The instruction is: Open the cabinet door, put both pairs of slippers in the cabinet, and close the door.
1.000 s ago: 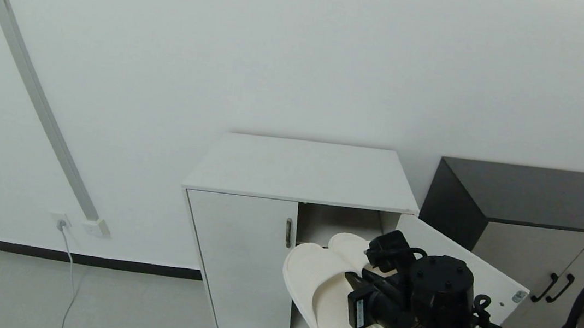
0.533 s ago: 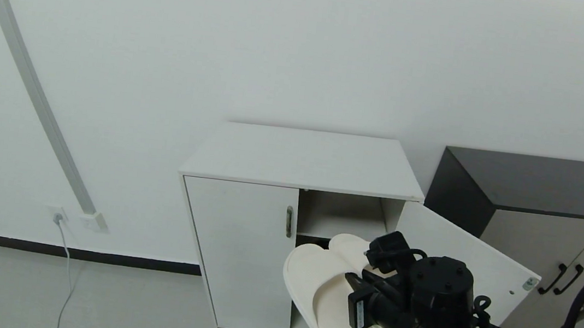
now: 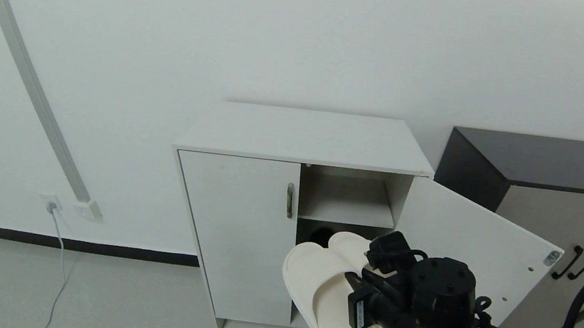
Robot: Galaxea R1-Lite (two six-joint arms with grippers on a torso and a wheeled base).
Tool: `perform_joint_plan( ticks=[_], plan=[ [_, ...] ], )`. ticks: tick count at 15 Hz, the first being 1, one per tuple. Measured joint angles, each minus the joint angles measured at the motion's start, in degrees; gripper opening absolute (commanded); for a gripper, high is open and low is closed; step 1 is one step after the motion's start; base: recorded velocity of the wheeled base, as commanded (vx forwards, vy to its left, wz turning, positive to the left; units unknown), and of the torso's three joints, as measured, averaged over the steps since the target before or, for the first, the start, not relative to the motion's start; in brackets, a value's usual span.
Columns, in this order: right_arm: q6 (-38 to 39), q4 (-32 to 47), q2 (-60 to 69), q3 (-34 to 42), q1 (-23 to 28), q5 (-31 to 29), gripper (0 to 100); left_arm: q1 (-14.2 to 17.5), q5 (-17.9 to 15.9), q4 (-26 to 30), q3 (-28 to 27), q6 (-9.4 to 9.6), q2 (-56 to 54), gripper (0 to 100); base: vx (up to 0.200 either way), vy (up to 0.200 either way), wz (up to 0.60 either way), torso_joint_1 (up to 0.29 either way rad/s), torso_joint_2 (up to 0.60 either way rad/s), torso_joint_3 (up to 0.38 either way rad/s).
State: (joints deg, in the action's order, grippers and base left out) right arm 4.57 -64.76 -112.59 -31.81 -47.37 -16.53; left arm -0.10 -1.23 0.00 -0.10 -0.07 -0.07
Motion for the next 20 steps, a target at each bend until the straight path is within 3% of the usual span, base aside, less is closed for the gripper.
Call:
perform_joint_plan(
  ticks=[11,20],
  plan=[
    [-0.1,-0.2,-0.5,0.3,0.0,0.0,0,0.0,0.1,0.0,0.0,0.0,0.0,0,0.0,0.0,0.0,-0.177,0.5,0.32],
    [-0.7,-1.5,-0.7,0.4,0.0,0.0,0,0.0,0.1,0.0,0.0,0.0,0.0,0,0.0,0.0,0.0,-0.096,0.45,0.357]
  ],
)
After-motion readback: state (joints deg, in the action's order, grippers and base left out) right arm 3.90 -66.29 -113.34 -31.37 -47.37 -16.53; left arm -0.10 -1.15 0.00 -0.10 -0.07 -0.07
